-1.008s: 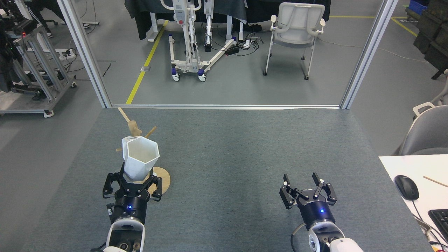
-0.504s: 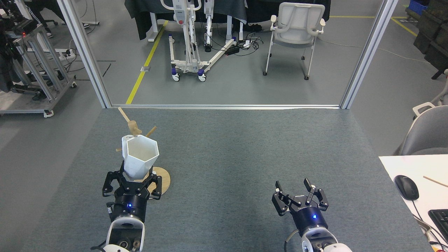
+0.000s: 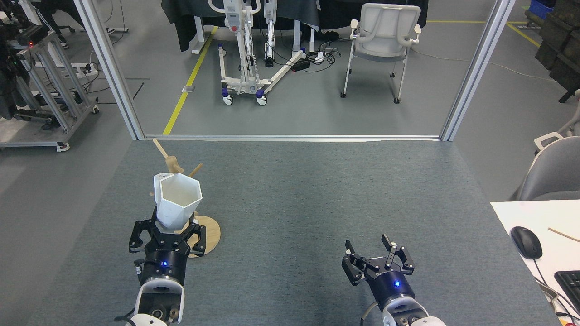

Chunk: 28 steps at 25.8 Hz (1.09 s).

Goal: Hang cup on storage rack

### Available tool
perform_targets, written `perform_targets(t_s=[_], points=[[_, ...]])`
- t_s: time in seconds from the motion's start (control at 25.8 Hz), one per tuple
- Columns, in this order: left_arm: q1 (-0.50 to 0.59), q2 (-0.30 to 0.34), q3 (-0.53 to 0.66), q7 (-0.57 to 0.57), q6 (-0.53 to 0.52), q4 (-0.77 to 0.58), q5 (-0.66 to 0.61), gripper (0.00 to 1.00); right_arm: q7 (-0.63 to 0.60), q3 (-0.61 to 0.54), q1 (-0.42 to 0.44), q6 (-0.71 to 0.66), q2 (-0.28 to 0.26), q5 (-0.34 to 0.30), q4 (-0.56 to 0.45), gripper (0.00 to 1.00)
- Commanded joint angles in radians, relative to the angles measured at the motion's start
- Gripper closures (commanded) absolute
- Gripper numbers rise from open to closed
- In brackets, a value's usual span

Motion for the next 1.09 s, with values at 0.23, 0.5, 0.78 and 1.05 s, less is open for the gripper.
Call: perform_targets(t_s=[0.23,0.5,0.78,1.05], points=[[0.002,0.002,0.003,0.001,0.012,-0.006,0.003,0.53,0.003,0.025,-0.043,0.000,0.007,0.000,0.021,0.01],[0.004,0.004,0.011,0.000,0.030,-0.004,0.035,0.53,0.004,0.034,-0.062,0.000,-0.002,0.000,0.023,0.01],[0.010,0.004,0.009,0.000,0.055,-0.013,0.043,0.53,0.004,0.036,-0.071,-0.015,-0.002,0.000,0.029,0.01],[0.068,0.004,0.011,0.000,0.078,-0.064,0.043,0.52,0.003,0.036,-0.069,-0.079,-0.005,0.001,0.028,0.01]])
